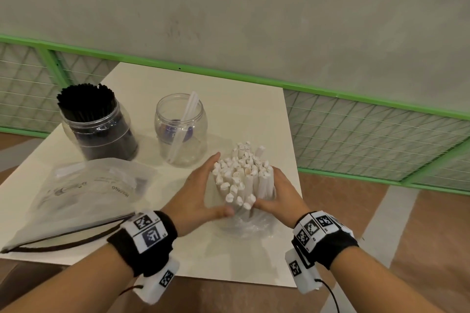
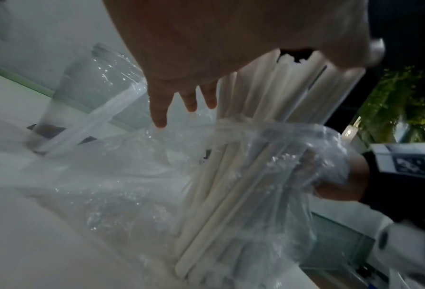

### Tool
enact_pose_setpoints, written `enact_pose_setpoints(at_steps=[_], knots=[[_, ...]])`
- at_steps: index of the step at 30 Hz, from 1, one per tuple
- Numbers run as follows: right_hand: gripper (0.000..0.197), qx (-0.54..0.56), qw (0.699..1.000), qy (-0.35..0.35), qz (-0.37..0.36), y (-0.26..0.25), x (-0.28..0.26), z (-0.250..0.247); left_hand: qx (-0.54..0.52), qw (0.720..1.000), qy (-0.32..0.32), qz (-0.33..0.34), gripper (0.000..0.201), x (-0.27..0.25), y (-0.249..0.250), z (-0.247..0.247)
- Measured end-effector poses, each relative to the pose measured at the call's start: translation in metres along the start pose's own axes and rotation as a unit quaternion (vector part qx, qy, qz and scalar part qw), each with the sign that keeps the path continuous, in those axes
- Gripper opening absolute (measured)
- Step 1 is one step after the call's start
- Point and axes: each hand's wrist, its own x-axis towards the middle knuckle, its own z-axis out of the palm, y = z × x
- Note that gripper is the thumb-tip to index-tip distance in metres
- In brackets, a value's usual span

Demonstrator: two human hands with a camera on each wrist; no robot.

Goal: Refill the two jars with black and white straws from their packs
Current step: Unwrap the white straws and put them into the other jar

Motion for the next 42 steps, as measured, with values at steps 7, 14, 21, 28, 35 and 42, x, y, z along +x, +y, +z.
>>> enact_pose_setpoints(at_steps=[7, 14, 21, 28, 35, 42], knots=[[0.084, 0.002, 0.999, -0.037, -0.02, 0.0, 0.008, 0.019, -0.126, 0.991, 0.028, -0.021, 0.142, 0.017, 0.0, 0.023], [0.065, 0.138, 0.987, 0.035, -0.071, -0.033, 0.031, 0.027, -0.147, 0.964, 0.222, 0.022, 0.091, 0.011, 0.01, -0.025], [0.06, -0.034, 0.998, 0.027, -0.047, -0.032, 0.044, 0.046, -0.115, 0.976, 0.178, -0.049, 0.06, -0.01, 0.001, -0.039], [0.034, 0.032, 0.997, 0.042, -0.05, -0.035, 0.049, 0.041, 0.096, 0.978, 0.177, 0.051, 0.108, -0.032, 0.018, -0.051], [0.037, 0.063, 0.998, 0.014, -0.024, -0.035, 0.05, 0.042, 0.419, 0.903, 0.094, 0.033, 0.099, 0.007, 0.029, -0.048], [0.029, 0.05, 0.998, -0.028, -0.01, -0.022, 0.054, 0.034, 0.228, 0.967, 0.118, -0.012, 0.119, 0.028, 0.013, -0.063]])
